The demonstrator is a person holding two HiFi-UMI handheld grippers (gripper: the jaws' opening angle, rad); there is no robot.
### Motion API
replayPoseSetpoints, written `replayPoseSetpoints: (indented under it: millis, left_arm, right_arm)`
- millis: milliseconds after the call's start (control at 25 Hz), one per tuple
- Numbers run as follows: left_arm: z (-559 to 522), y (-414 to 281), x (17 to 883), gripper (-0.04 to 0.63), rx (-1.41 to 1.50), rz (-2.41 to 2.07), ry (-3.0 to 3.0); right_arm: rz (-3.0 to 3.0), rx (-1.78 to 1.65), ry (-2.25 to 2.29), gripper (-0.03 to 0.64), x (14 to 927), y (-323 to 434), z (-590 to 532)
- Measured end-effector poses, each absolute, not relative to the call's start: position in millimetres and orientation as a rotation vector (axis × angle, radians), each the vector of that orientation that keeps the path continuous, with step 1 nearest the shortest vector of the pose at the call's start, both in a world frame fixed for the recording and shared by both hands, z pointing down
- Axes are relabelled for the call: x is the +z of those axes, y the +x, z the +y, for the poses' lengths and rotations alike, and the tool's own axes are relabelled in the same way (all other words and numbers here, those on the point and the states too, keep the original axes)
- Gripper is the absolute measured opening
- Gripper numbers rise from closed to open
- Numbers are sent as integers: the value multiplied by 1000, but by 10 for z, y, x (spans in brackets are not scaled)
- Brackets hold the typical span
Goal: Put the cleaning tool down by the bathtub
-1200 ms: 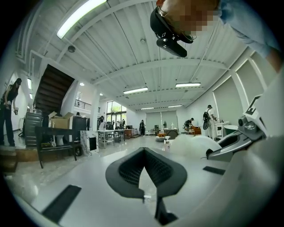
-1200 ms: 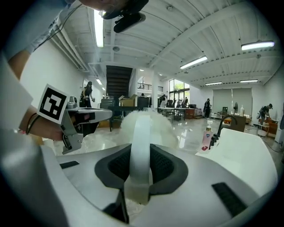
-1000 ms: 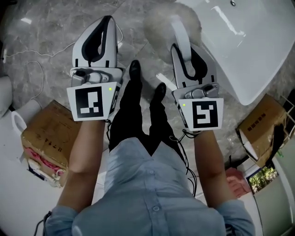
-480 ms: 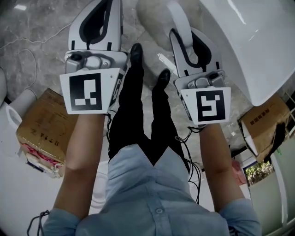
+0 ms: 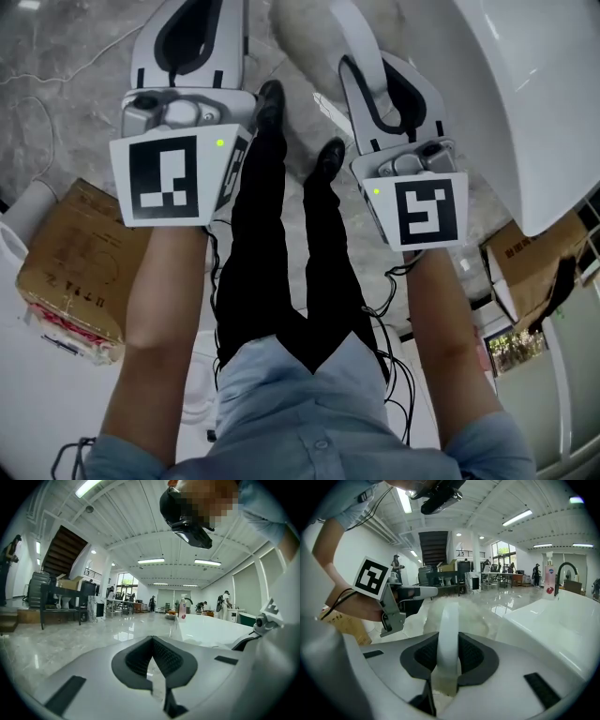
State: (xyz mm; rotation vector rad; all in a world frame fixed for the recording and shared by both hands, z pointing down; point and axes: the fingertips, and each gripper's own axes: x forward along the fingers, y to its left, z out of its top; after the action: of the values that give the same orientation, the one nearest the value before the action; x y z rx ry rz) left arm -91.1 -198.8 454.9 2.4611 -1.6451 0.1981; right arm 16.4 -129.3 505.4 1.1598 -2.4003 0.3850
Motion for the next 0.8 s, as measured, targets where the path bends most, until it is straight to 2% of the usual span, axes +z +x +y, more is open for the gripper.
replayPoseSetpoints:
  millis: [200, 800]
  left_arm:
    - [-2079, -1074, 5246, 15, 221, -1681, 2407]
    - [-2023, -1065, 6467, 15, 228, -1659, 2433]
  right_arm:
    - [-2389, 435, 1108, 98, 5769, 45, -1347]
    - [-2344, 390, 985, 100, 7190, 10, -1219]
